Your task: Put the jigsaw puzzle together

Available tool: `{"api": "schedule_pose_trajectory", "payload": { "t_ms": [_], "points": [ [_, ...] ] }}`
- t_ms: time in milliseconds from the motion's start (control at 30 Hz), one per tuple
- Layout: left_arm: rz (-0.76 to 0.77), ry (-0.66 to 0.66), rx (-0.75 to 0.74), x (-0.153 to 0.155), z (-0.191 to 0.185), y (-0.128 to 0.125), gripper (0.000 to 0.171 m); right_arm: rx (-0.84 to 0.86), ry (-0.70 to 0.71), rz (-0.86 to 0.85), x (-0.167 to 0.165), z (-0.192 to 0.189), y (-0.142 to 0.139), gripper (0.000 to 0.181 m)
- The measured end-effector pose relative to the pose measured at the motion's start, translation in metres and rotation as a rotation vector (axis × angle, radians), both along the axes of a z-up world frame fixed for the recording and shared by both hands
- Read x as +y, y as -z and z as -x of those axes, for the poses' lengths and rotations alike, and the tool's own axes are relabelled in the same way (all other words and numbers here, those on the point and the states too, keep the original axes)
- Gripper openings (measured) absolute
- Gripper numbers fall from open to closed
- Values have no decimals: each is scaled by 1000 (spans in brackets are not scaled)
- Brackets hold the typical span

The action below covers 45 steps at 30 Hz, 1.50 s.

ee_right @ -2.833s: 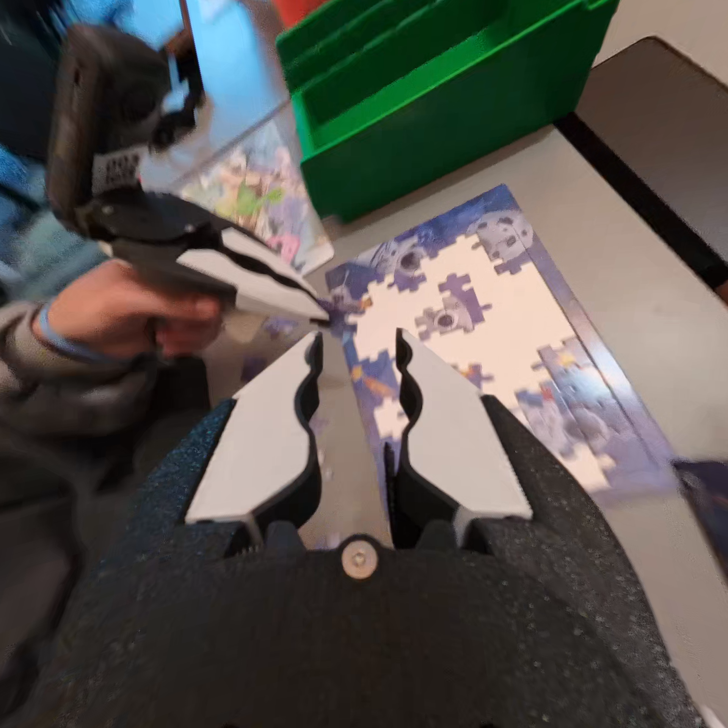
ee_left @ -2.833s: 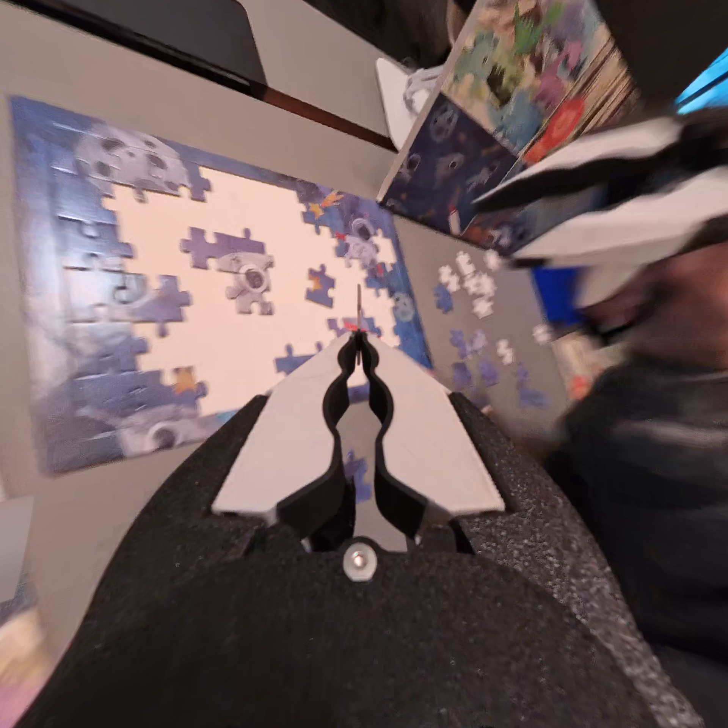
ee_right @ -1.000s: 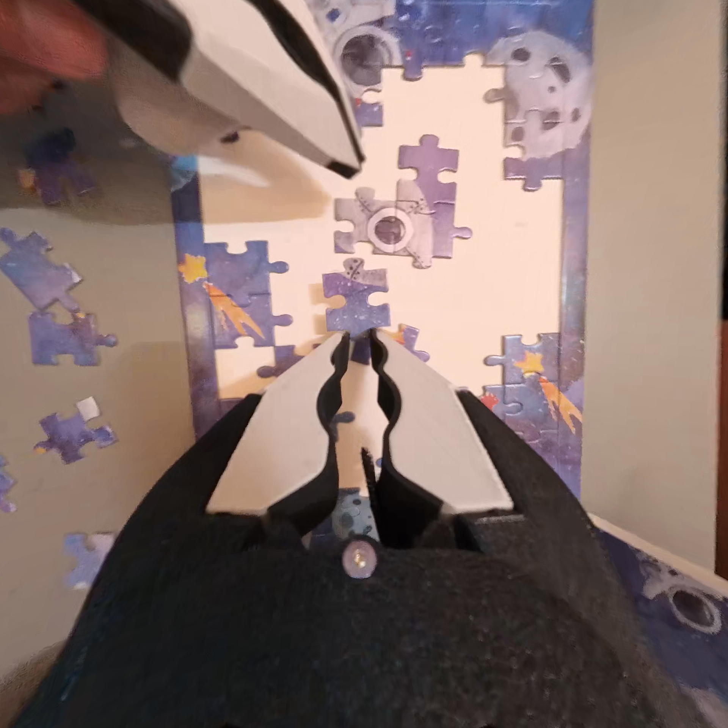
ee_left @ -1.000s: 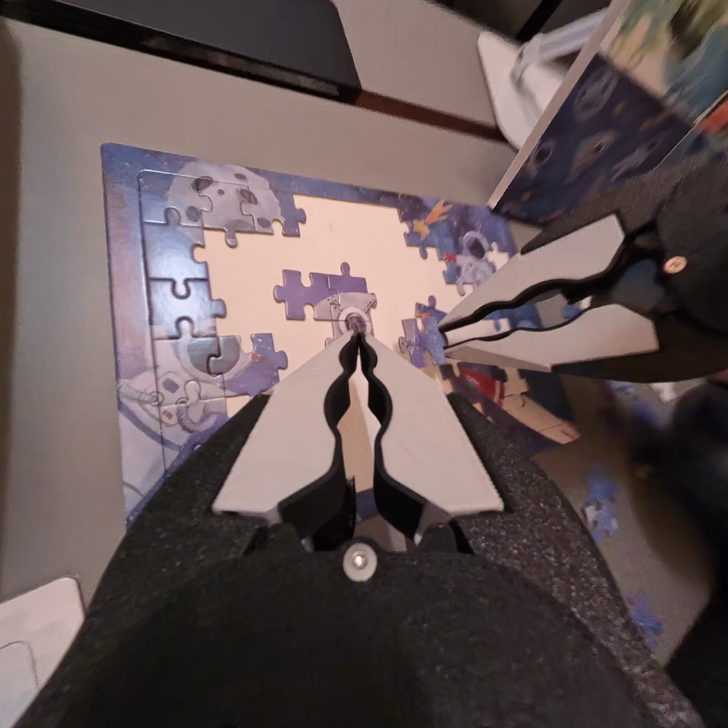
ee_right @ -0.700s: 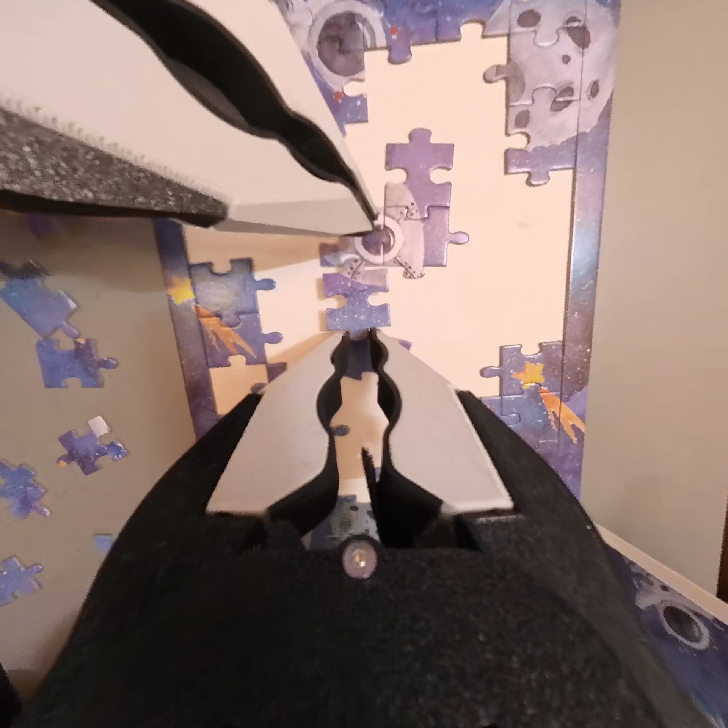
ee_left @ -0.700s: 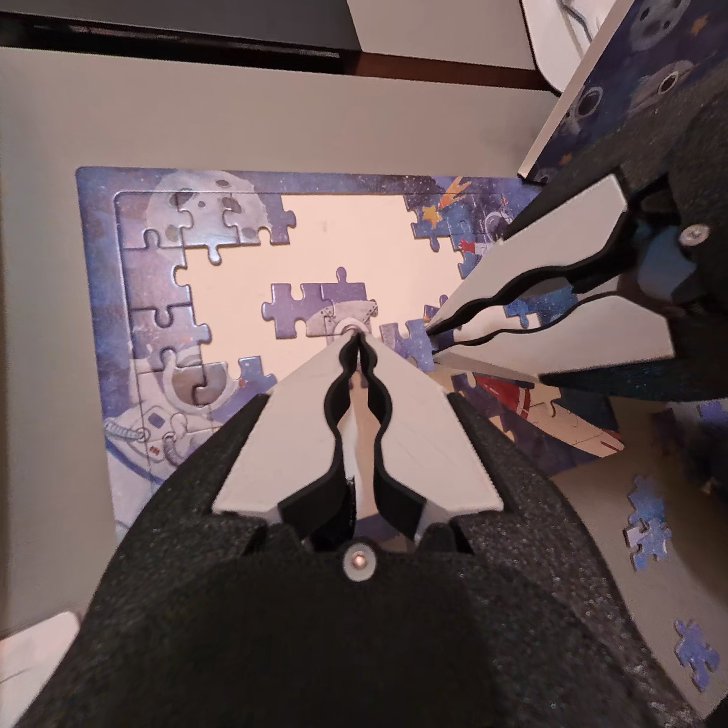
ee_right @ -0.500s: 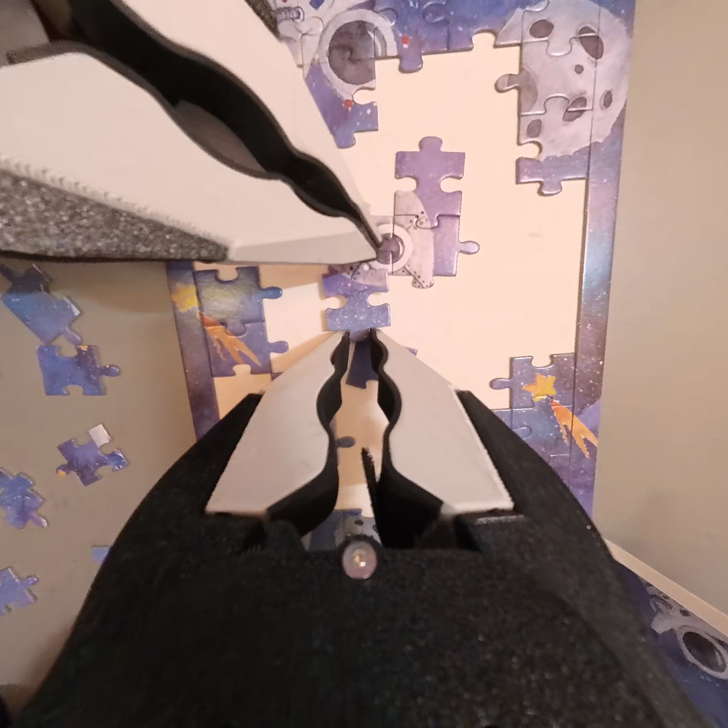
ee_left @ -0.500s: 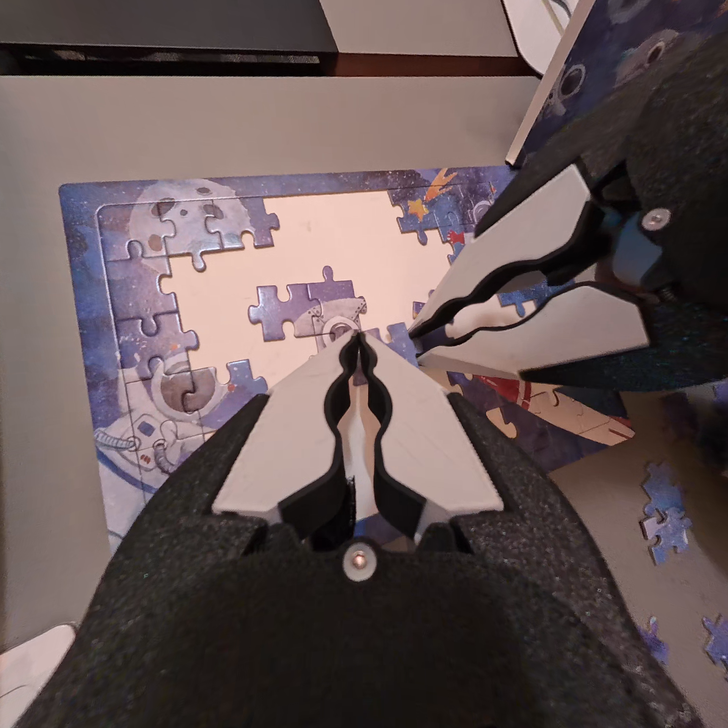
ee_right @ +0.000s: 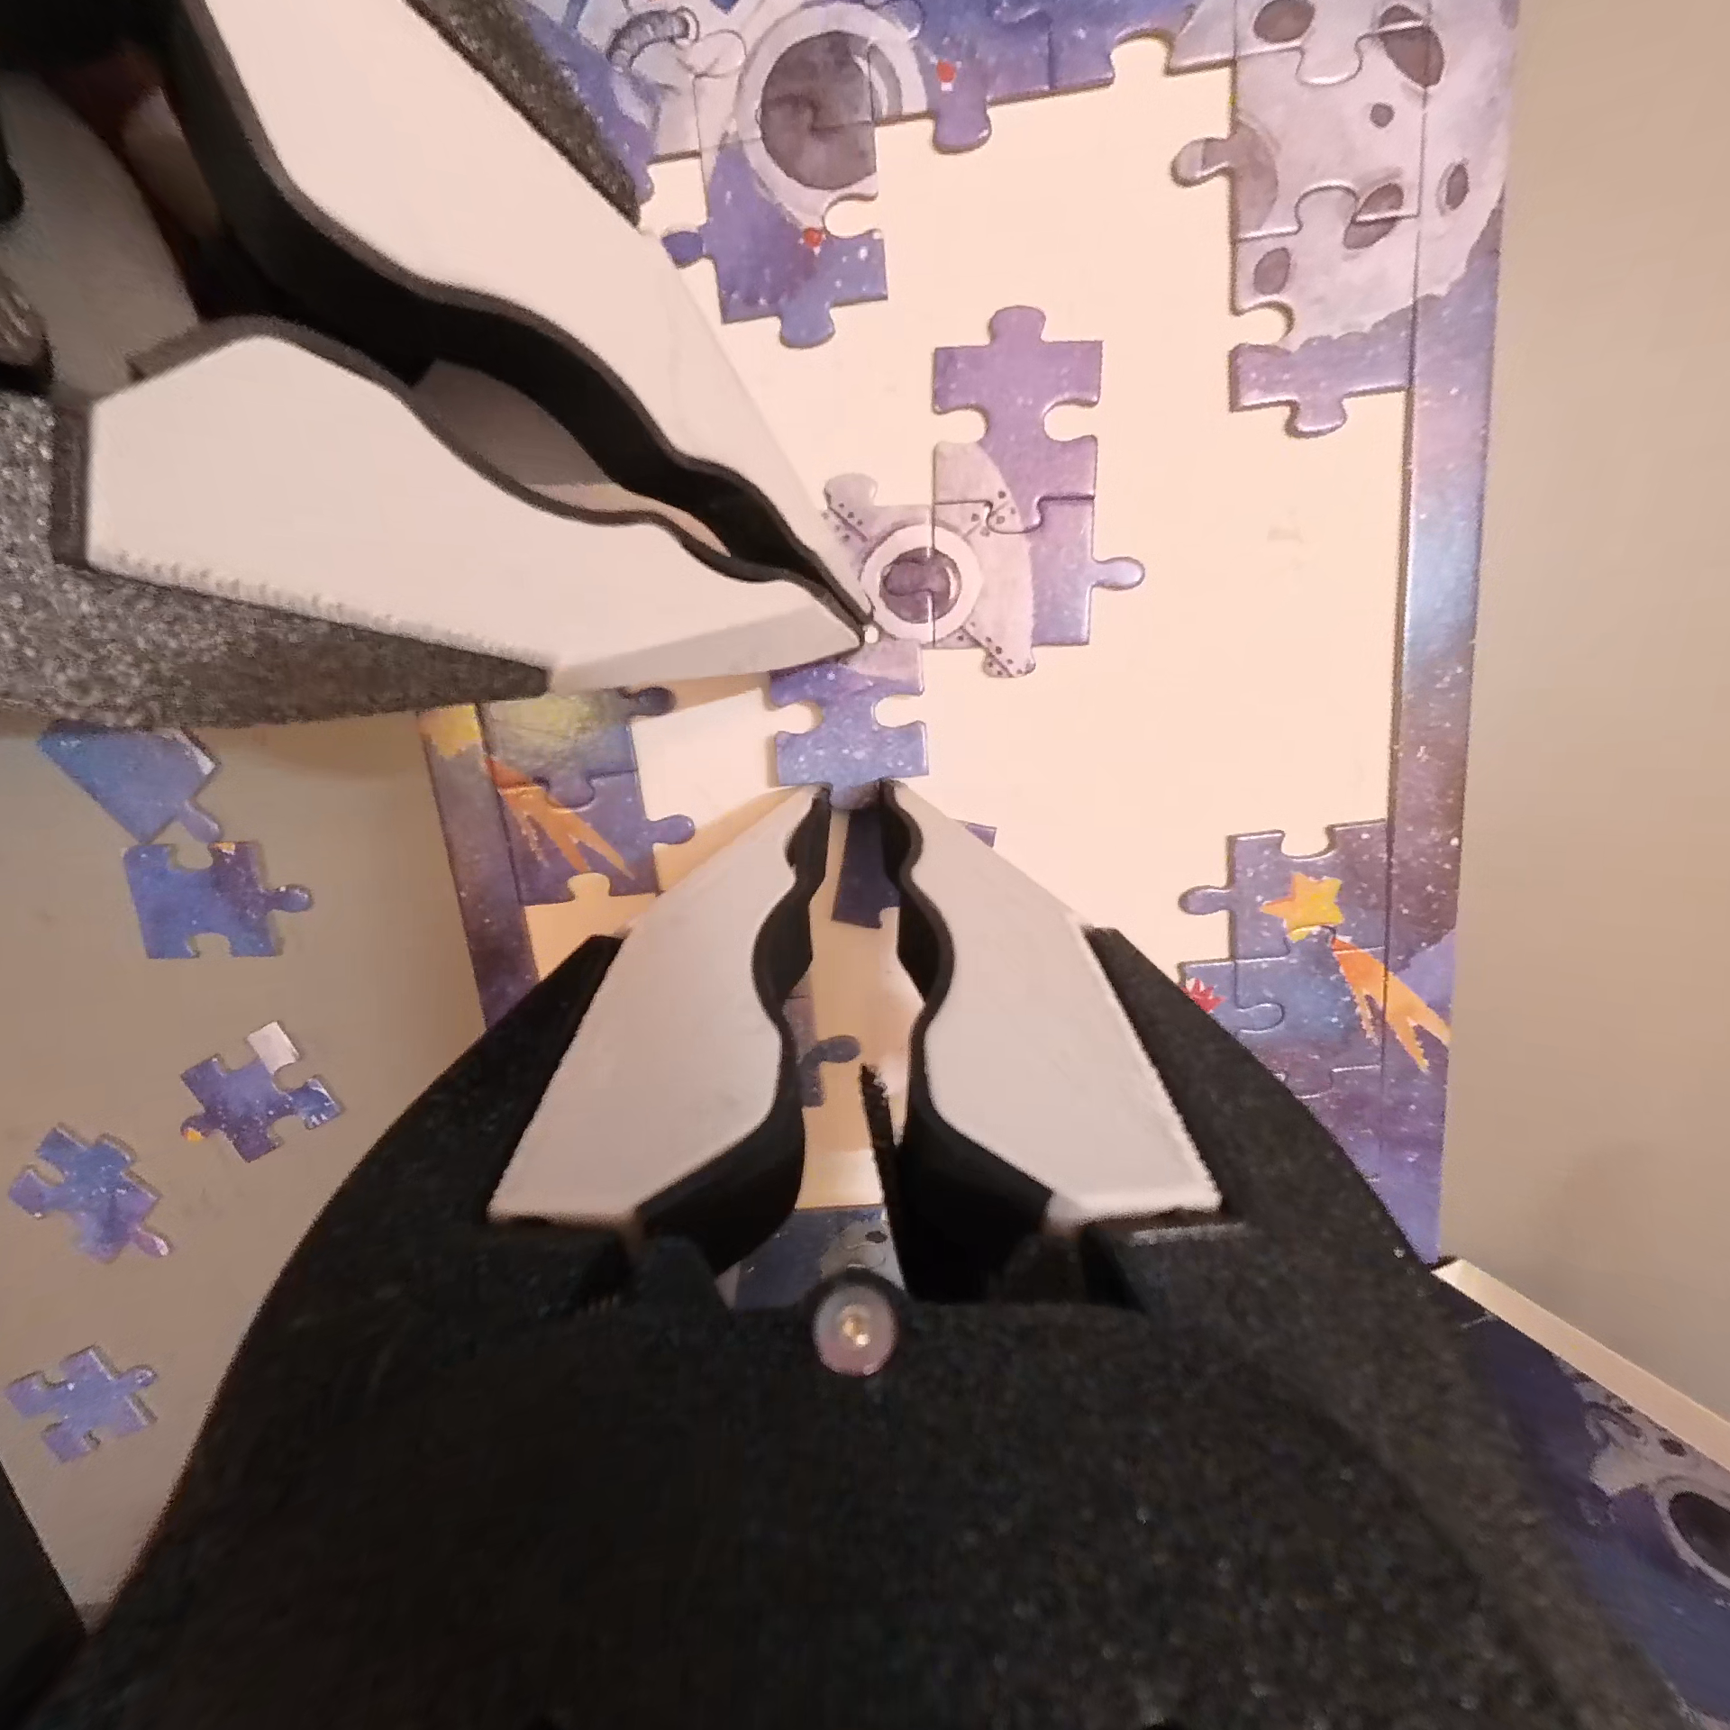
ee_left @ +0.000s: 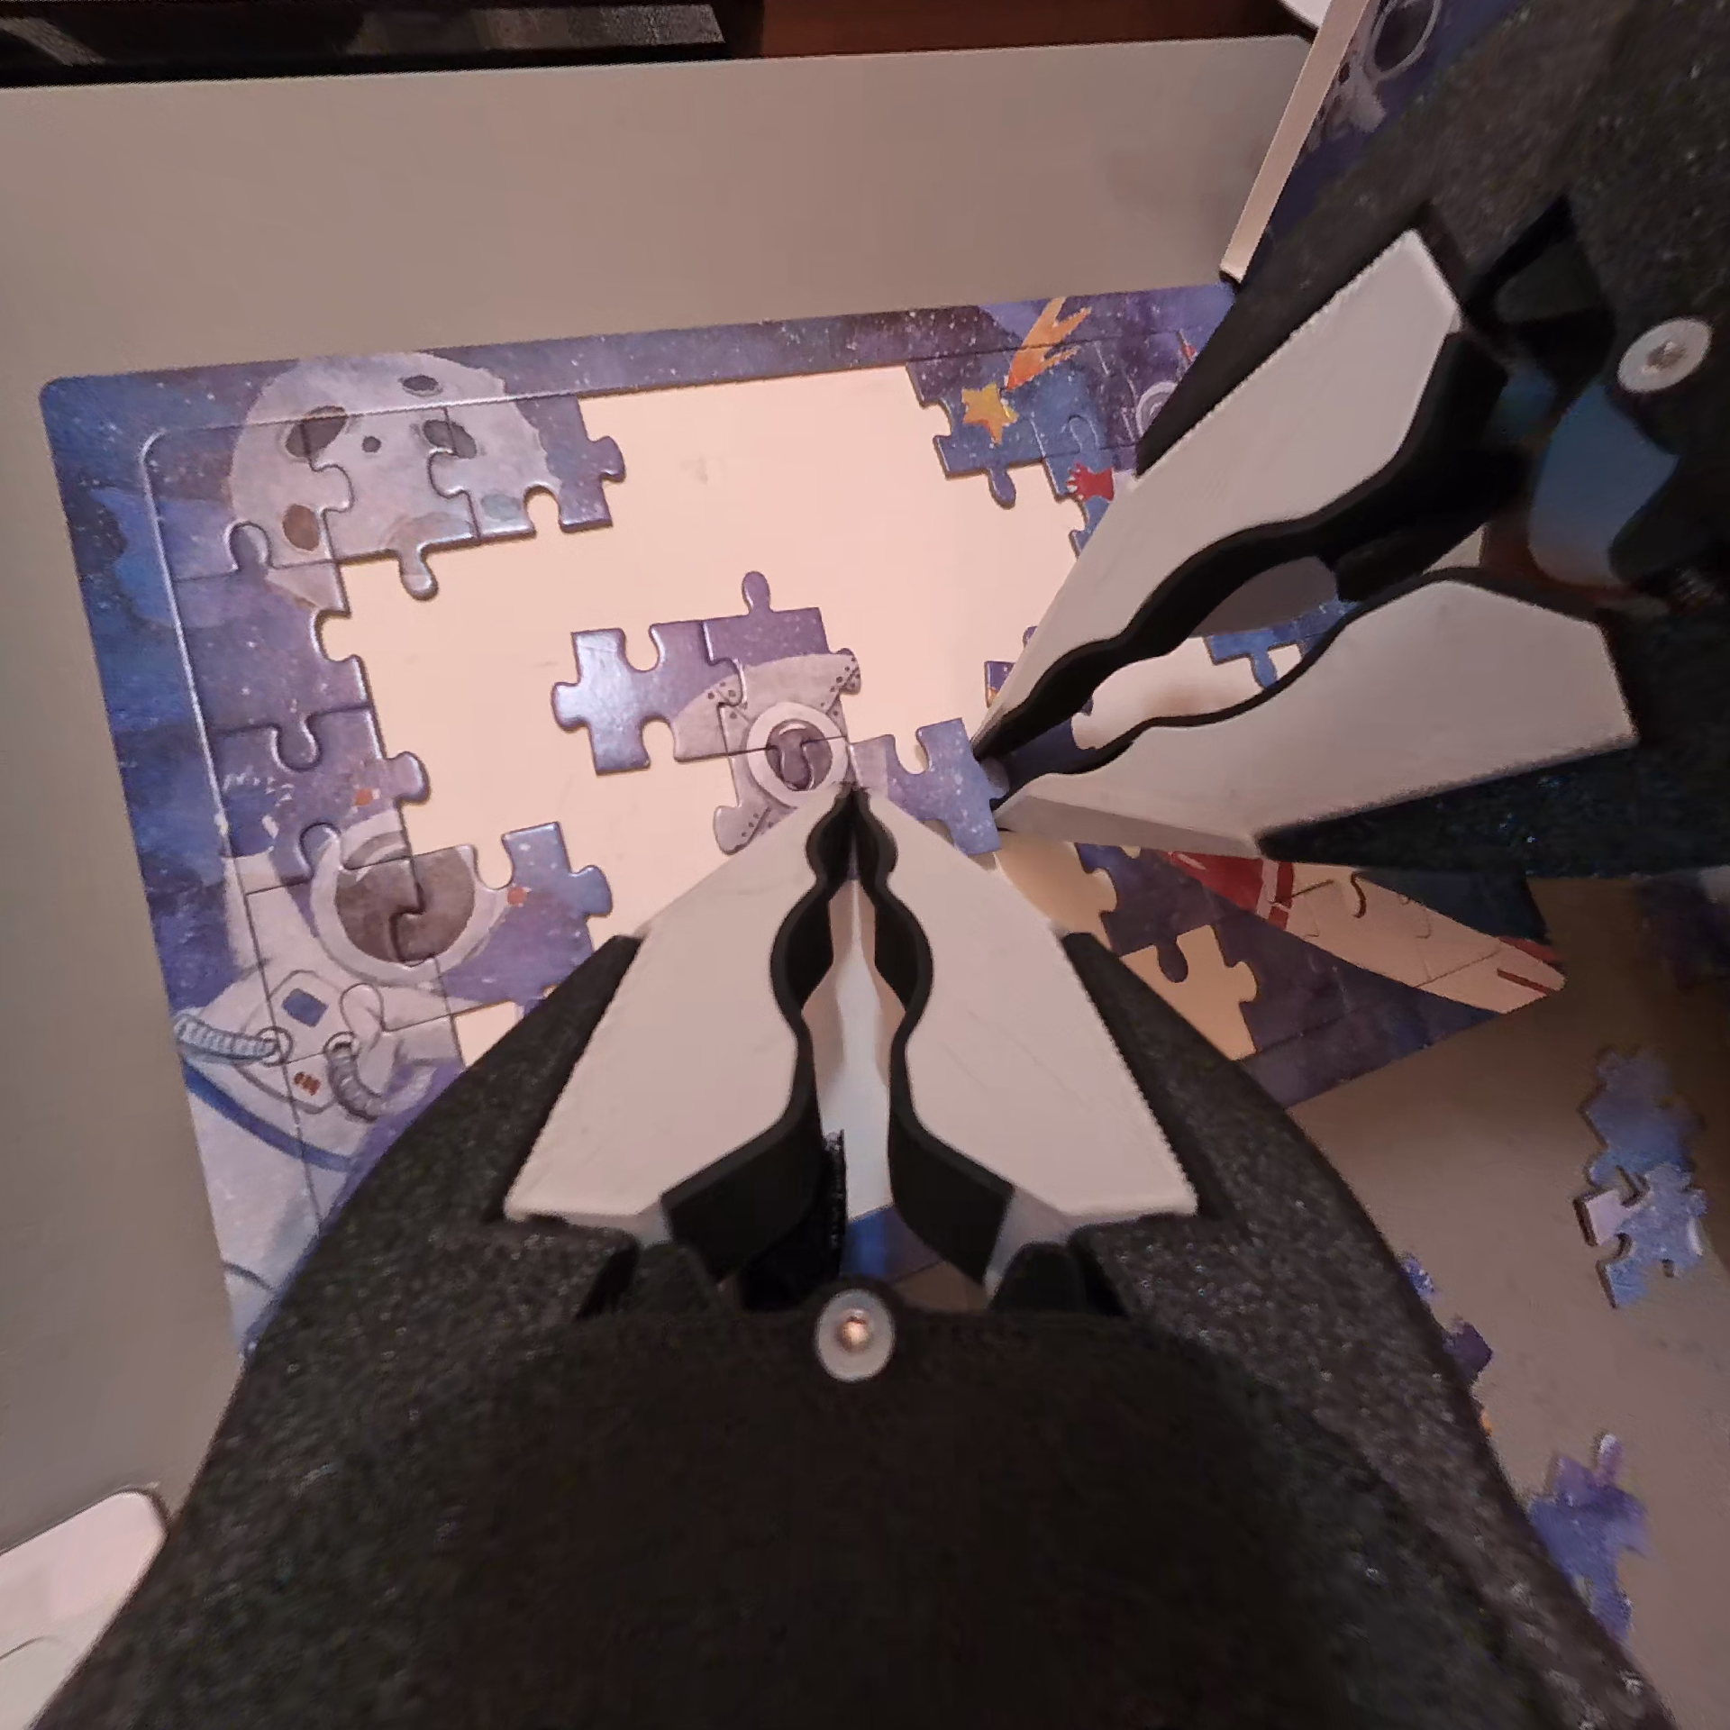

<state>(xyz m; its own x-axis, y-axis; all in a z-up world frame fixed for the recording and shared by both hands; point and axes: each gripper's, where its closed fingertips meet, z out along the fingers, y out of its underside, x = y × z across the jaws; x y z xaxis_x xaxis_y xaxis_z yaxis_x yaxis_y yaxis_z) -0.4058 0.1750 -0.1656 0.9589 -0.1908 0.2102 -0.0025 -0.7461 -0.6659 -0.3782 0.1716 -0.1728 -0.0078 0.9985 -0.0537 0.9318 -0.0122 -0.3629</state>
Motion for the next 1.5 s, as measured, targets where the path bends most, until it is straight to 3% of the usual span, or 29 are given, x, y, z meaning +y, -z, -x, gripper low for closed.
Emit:
{"api": "schedule_pose_trajectory", "payload": {
  "t_ms": [333,467,767,1100,1233,1500],
  "points": [
    [-19,-12,-56,2,-1,-5,0,15,13,-47,6,-4,-15,24],
    [-65,-78,-85,5,15,-19,0,77,4,-54,7,2,-20,0],
    [1,-44,51,0,16,3,0,118,6,-20,-2,22,-3,0],
    [-4,-50,50,0,16,3,0,137,50,74,-2,21,-4,0],
    [-4,-53,36,0,17,3,0,221,117,82,10,24,-24,0],
    [-3,-53,34,0,16,3,0,139,104,41,13,19,-1,0]
  ]
}}
